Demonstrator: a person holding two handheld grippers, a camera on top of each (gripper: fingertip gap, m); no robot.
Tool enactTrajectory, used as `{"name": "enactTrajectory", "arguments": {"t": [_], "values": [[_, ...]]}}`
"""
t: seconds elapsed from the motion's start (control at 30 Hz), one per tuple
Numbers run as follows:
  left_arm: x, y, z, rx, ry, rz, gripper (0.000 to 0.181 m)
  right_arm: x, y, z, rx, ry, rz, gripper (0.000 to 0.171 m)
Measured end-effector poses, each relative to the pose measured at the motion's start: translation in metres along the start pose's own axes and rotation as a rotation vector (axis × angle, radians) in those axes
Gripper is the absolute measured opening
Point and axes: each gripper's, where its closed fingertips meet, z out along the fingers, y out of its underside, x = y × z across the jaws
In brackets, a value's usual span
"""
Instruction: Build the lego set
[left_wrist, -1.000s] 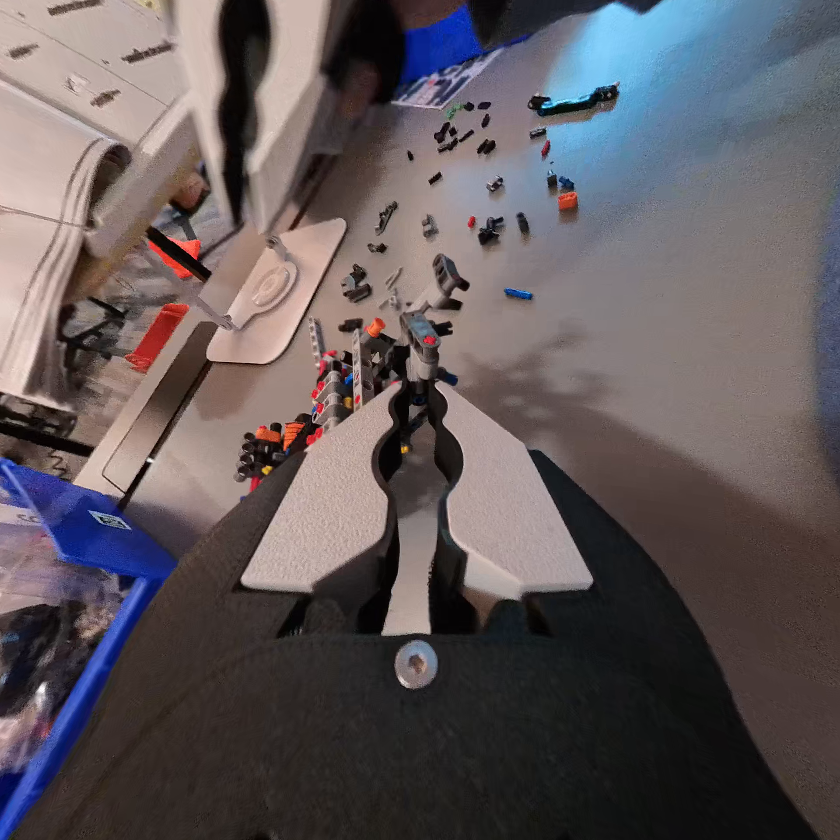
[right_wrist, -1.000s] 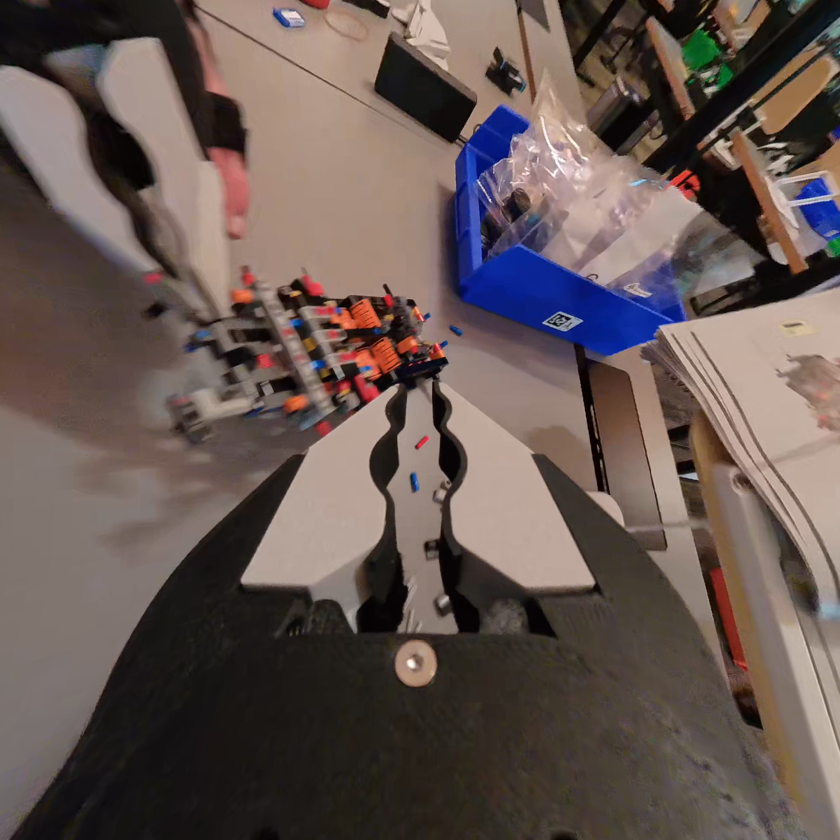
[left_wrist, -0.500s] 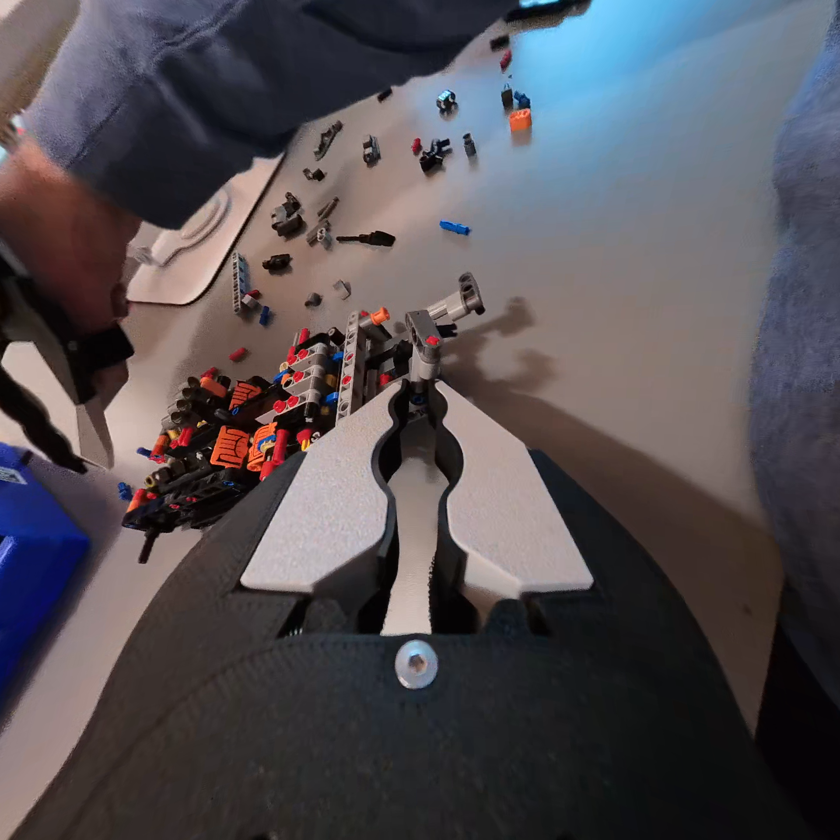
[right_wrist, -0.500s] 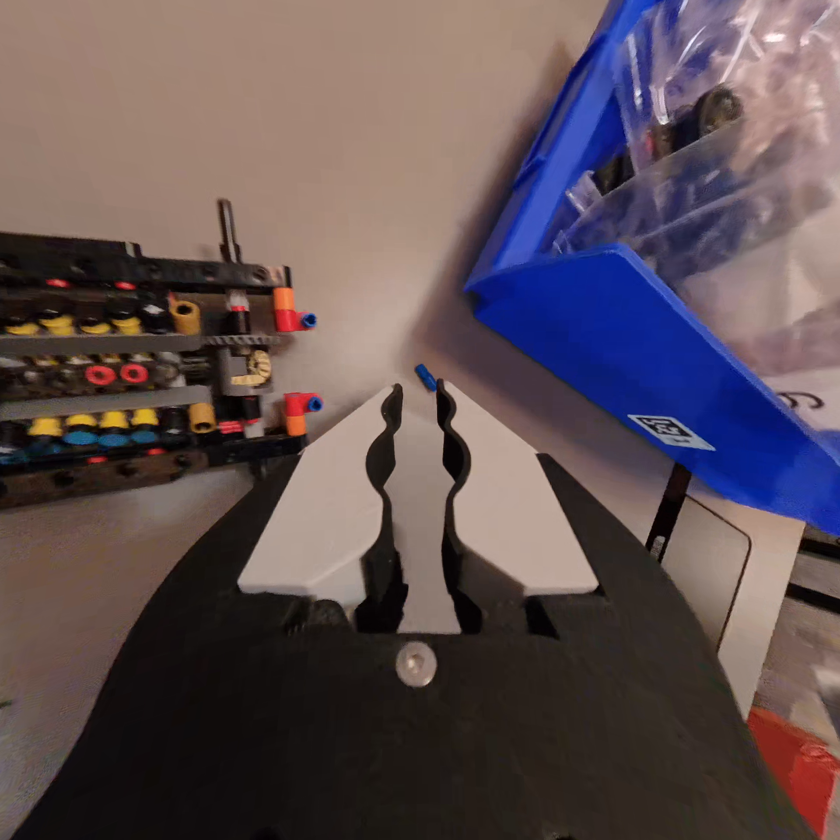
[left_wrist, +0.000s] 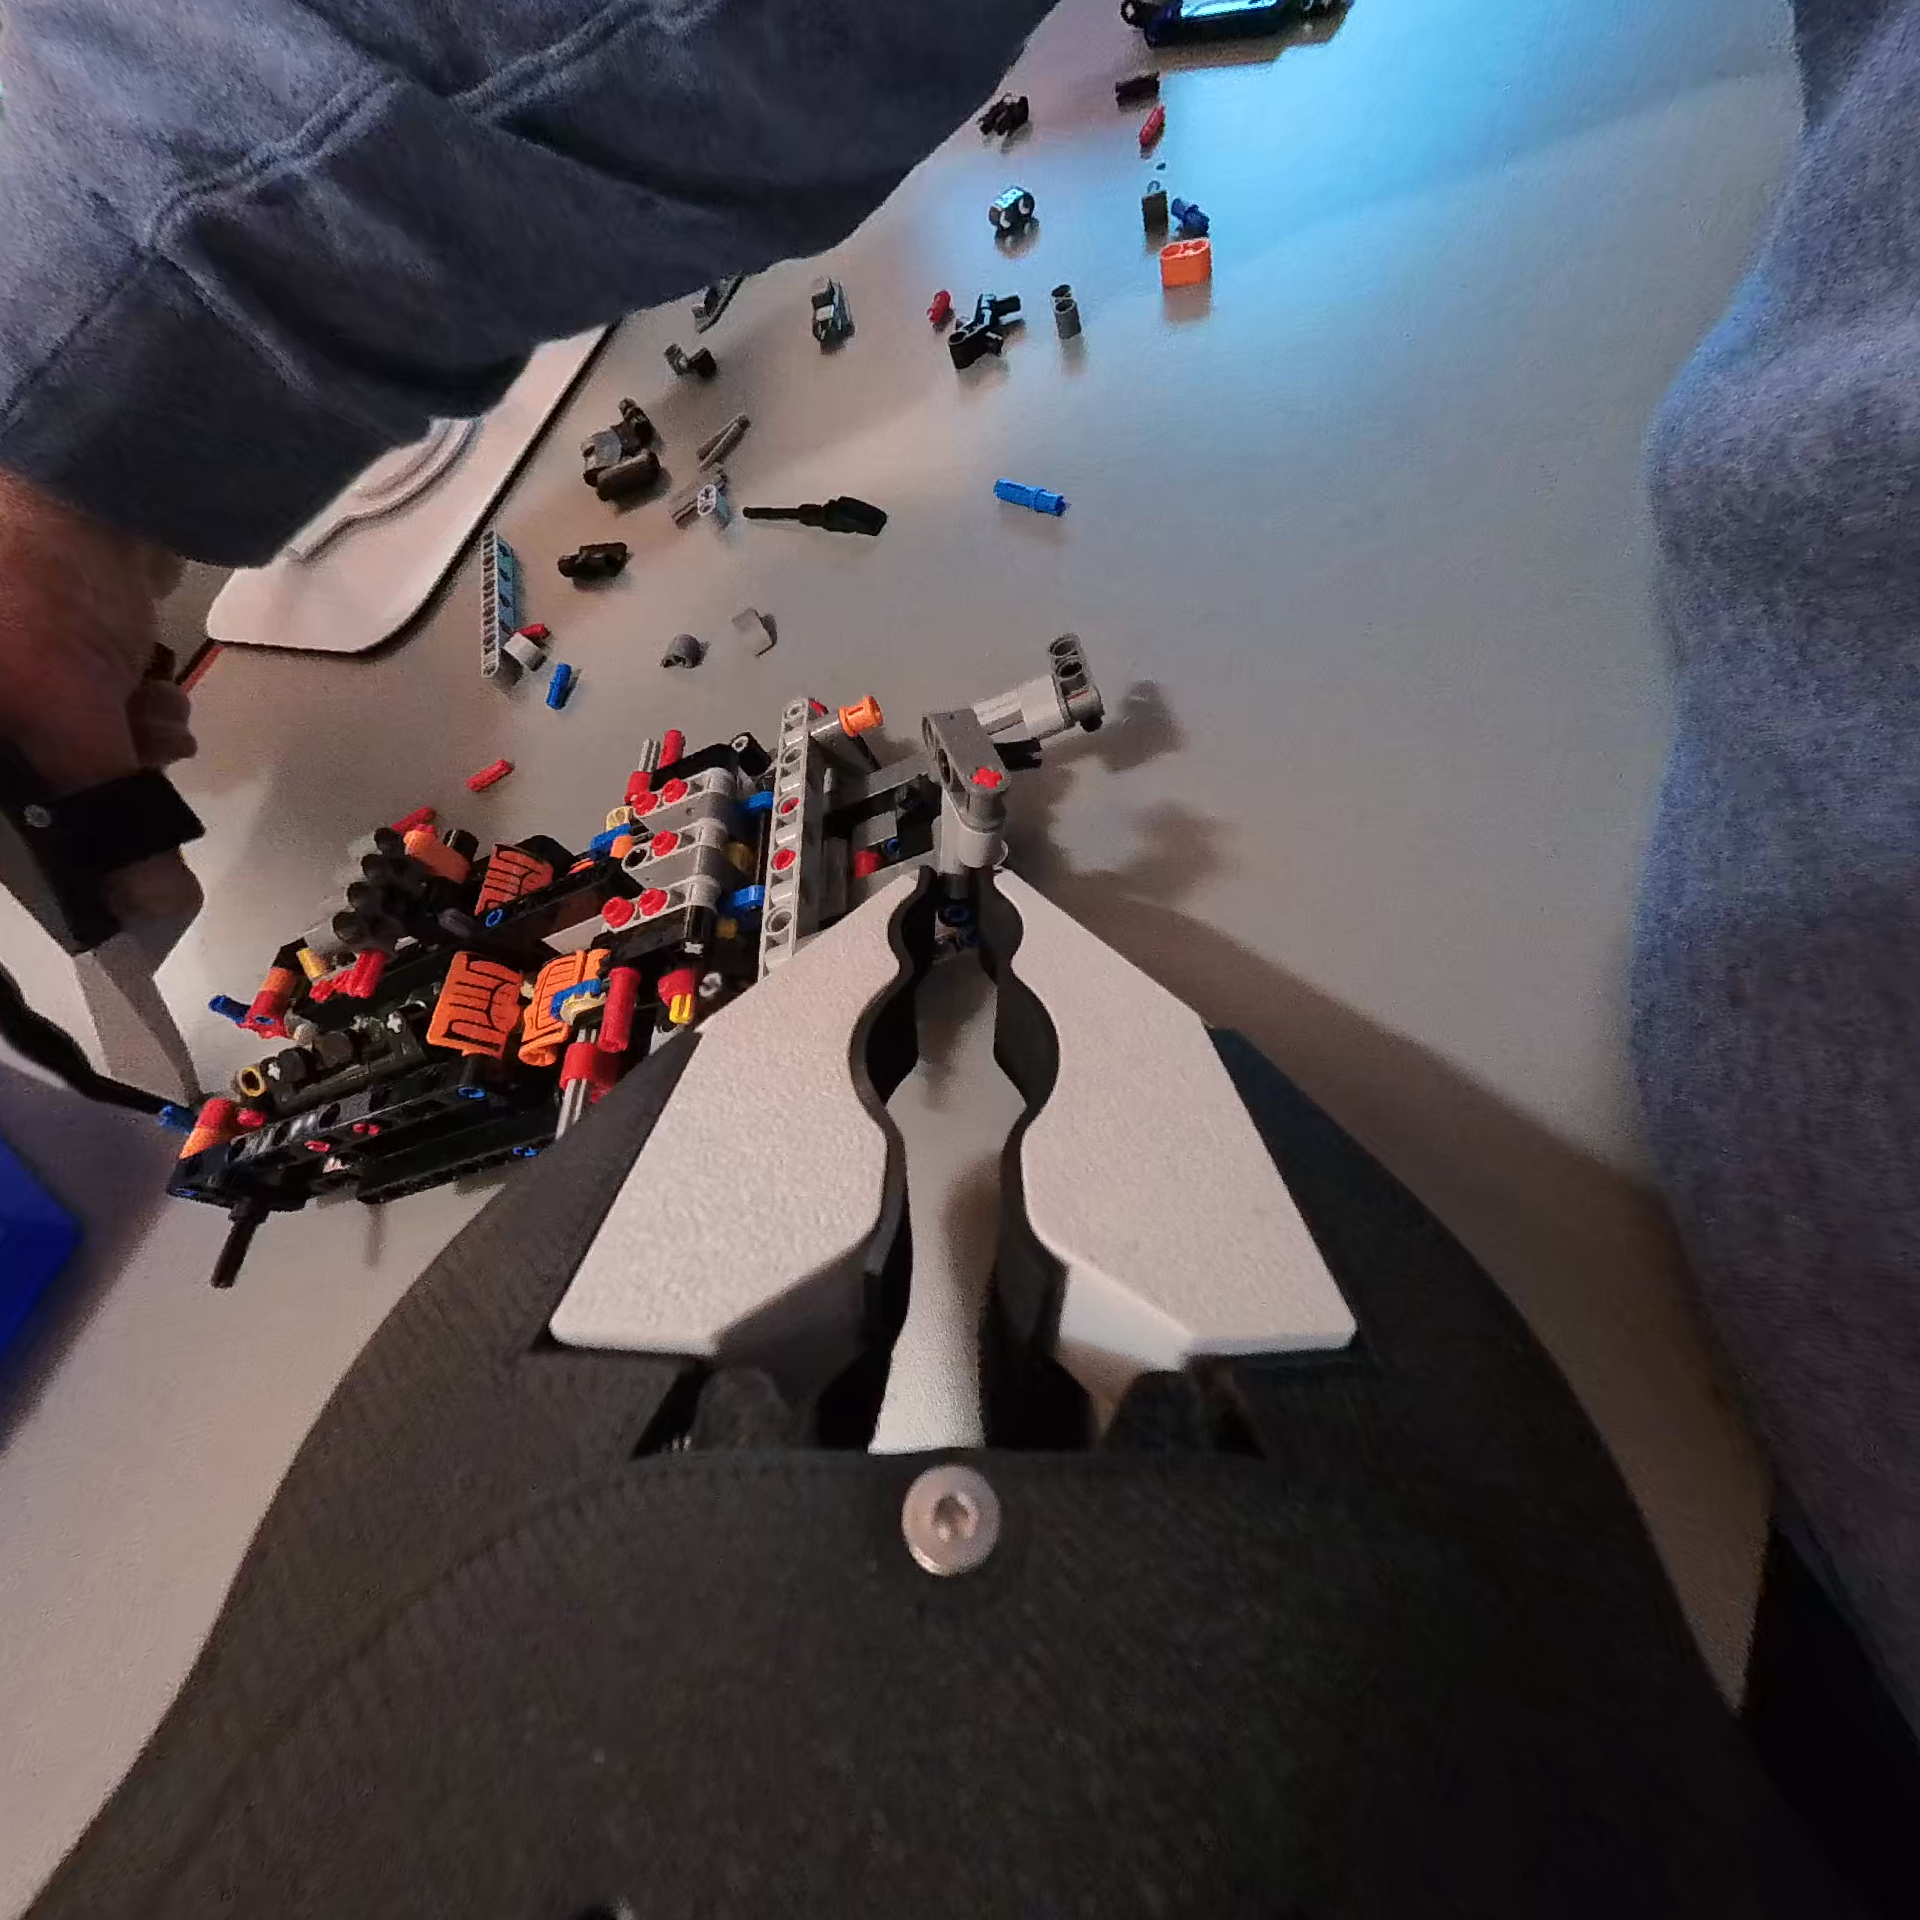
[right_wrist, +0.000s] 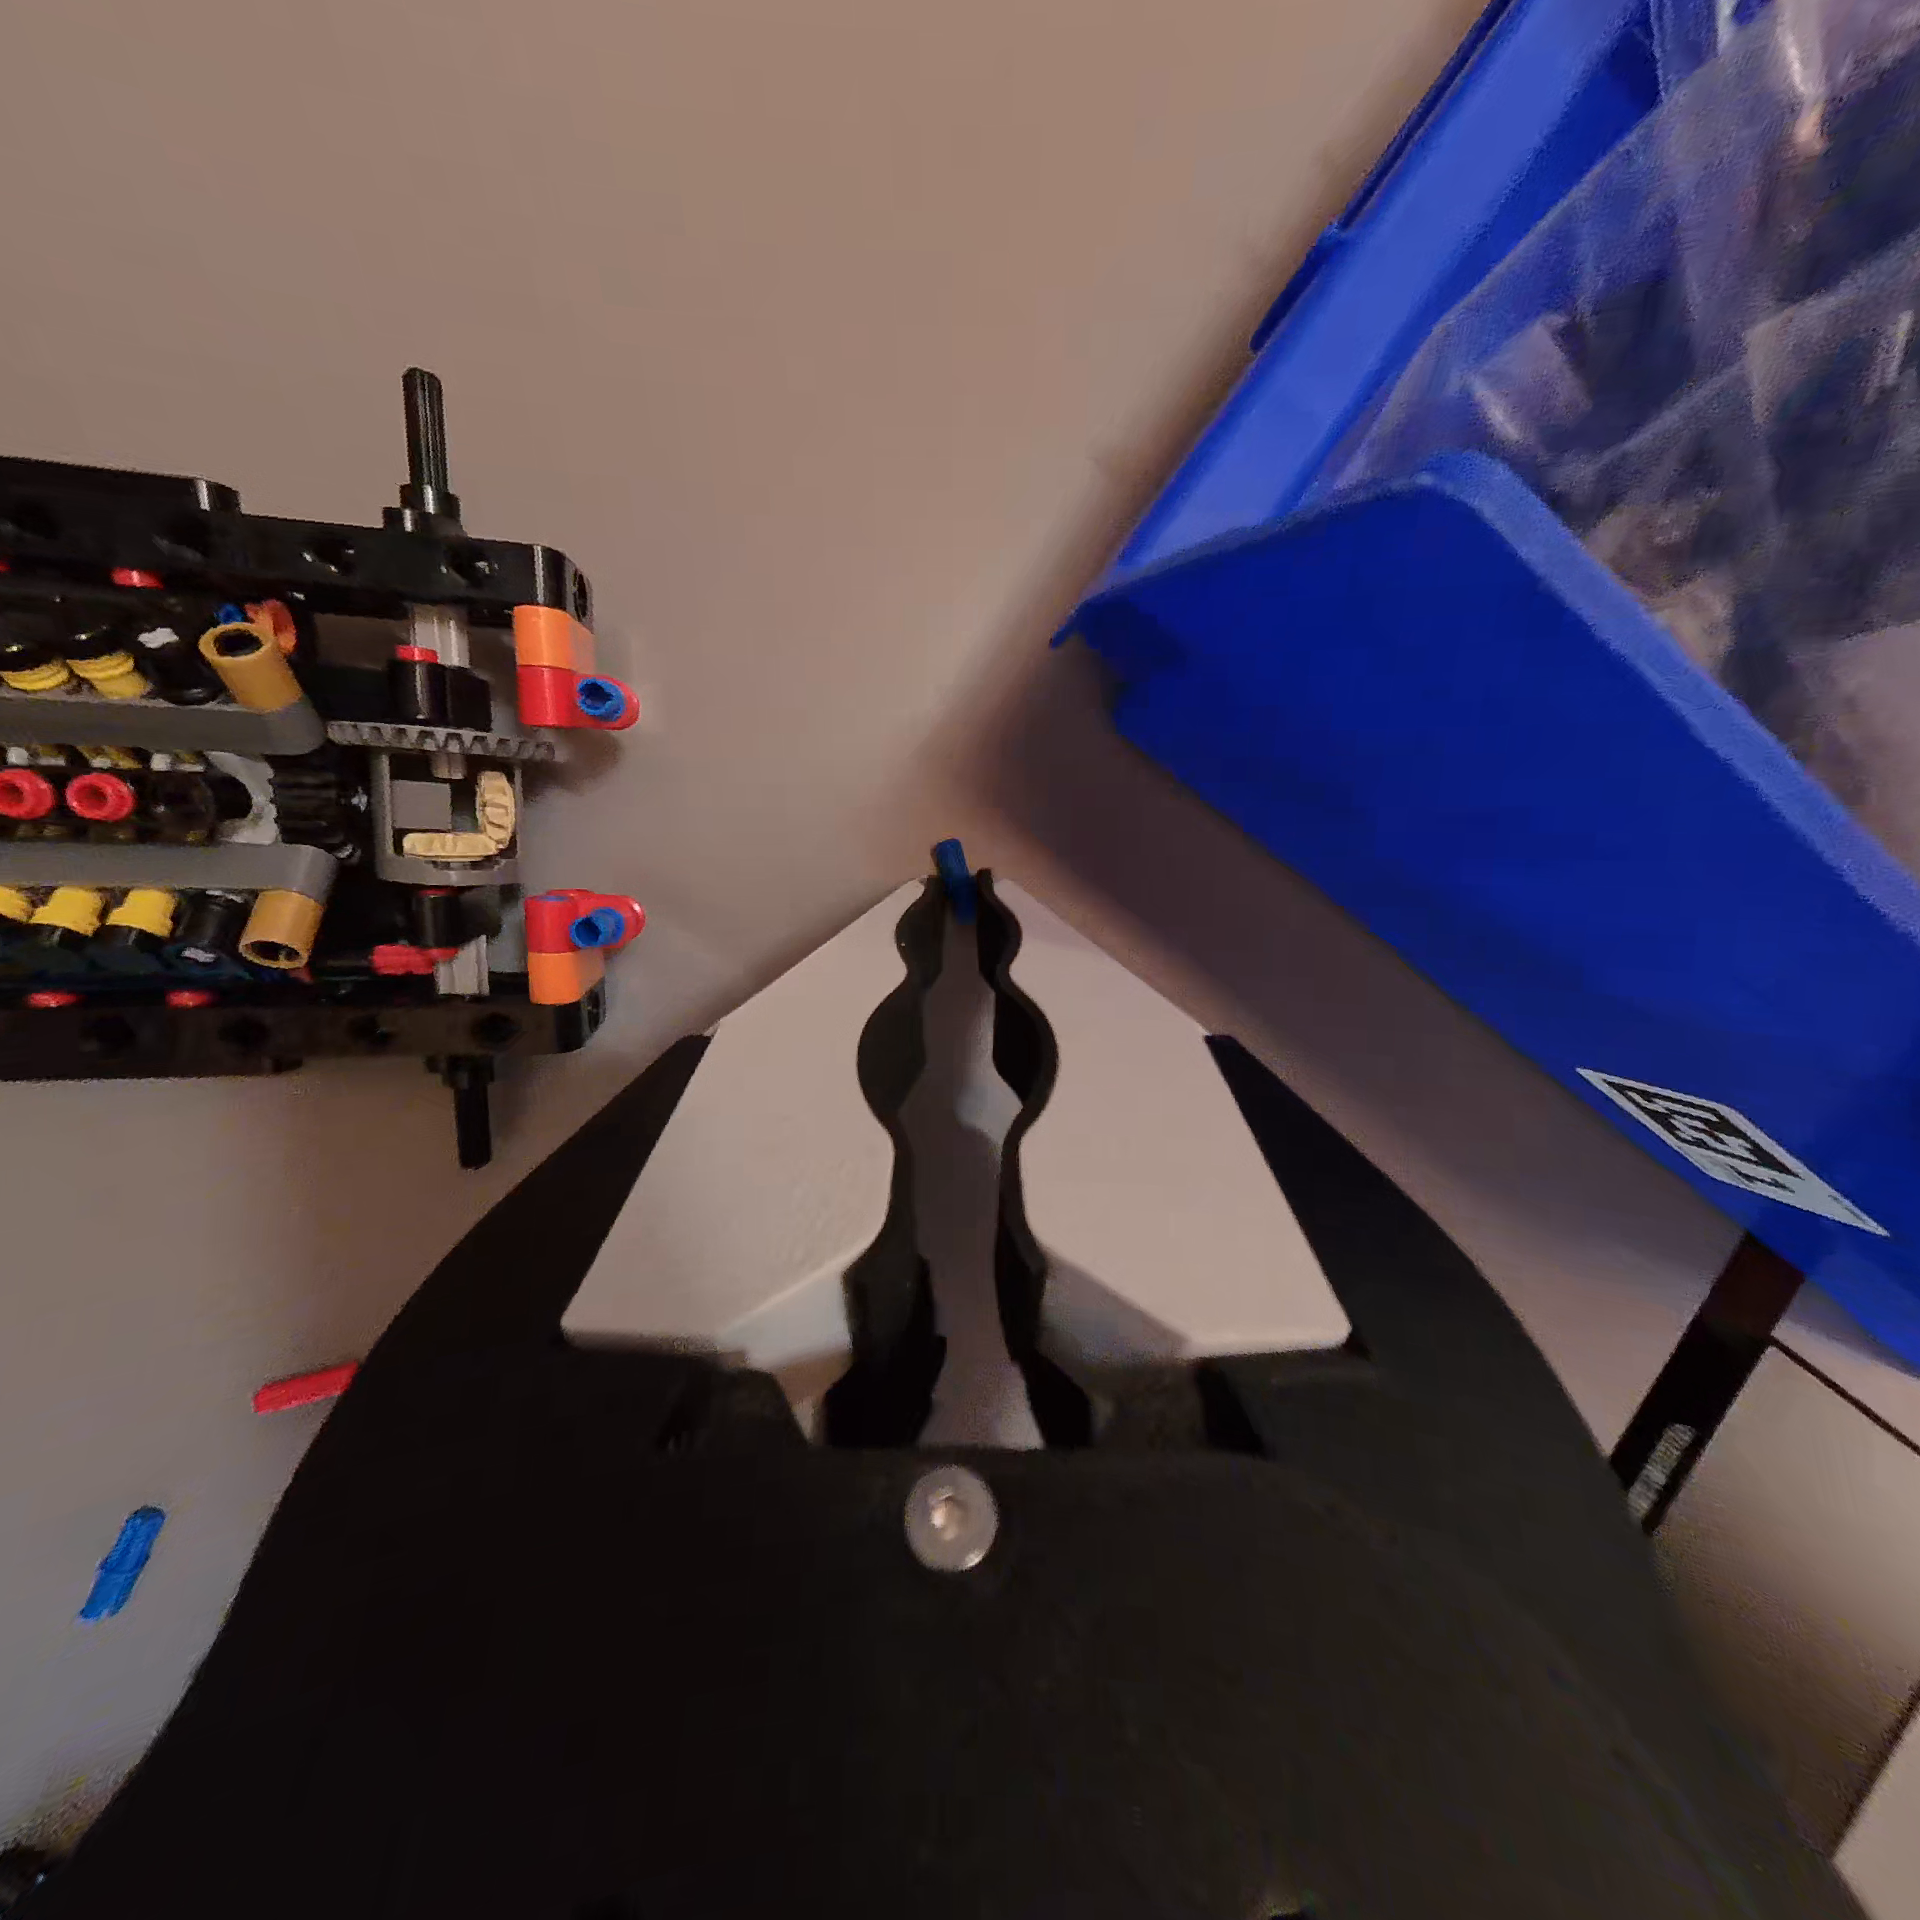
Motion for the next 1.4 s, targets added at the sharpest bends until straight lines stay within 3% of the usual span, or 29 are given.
{"name": "enactTrajectory", "arguments": {"t": [0.37,0.83,1.0,1.4], "values": [[-0.002,-0.003,0.000,0.029,0.006,-0.015,0.005,-0.010,-0.002,-0.020,0.090,0.044,0.156,0.001],[-0.009,-0.016,-0.004,0.074,-0.015,-0.039,0.005,-0.089,-0.055,-0.132,0.476,0.148,0.409,0.001],[-0.008,-0.017,-0.003,0.065,-0.017,-0.030,0.005,-0.115,-0.057,-0.167,0.593,0.200,0.479,0.001],[-0.009,-0.025,-0.006,0.077,-0.041,-0.052,0.005,-0.184,-0.048,-0.213,0.637,0.297,0.542,0.000]]}}
